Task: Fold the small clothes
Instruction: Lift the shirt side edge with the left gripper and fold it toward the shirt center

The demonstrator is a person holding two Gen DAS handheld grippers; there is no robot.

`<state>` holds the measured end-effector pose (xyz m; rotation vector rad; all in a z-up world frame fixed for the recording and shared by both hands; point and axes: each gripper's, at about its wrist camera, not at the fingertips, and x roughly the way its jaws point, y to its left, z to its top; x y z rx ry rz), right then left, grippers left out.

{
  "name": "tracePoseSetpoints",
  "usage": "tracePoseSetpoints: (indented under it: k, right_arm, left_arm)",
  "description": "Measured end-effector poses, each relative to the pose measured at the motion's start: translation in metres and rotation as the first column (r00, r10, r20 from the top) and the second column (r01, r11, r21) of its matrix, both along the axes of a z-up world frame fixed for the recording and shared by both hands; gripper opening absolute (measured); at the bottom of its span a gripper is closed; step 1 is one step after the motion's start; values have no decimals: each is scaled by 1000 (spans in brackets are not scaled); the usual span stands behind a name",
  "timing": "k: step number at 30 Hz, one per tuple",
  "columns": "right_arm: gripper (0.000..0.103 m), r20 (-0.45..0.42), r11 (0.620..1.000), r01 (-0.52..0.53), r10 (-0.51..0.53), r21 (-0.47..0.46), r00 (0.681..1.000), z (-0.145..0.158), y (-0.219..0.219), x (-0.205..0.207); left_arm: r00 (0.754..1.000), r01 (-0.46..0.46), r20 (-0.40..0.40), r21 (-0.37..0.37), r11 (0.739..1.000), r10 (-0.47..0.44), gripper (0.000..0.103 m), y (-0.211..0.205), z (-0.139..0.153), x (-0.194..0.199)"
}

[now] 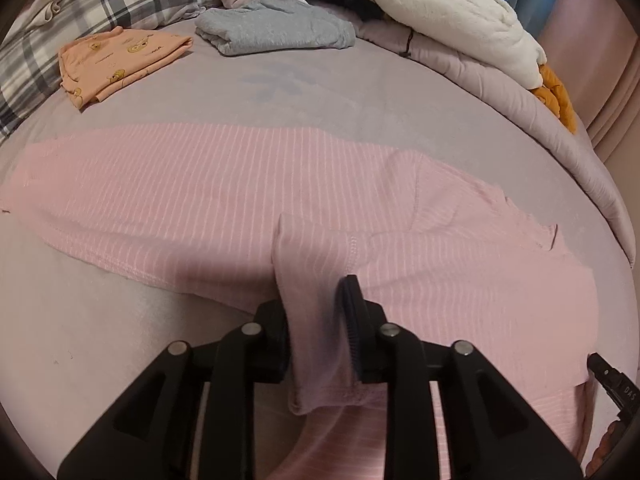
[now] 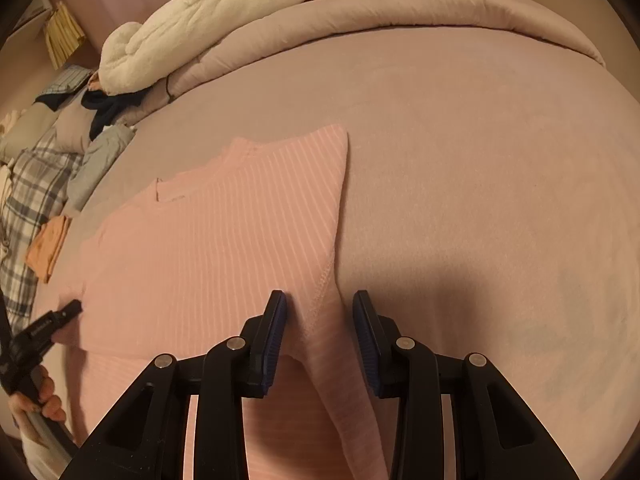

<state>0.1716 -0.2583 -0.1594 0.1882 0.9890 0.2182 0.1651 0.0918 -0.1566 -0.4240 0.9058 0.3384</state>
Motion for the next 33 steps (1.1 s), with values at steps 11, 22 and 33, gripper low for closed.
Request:
tracePoseSetpoints:
  k: [11, 22, 33]
  right_arm:
    - [37, -4, 999, 0, 0, -35, 1000, -3, 3, 4]
    - [38, 0, 999, -10, 10, -50, 1000, -4, 5, 7]
    - [45, 12, 997, -19, 20, -71, 1000, -7, 7, 6]
  left_arm:
    - [999, 38, 18, -10, 999, -37, 29, 4, -8, 0]
    - [998, 57, 37, -19, 998, -56, 29, 4, -9, -1]
    - [995, 77, 68, -62, 995, -73, 29, 9, -10, -5]
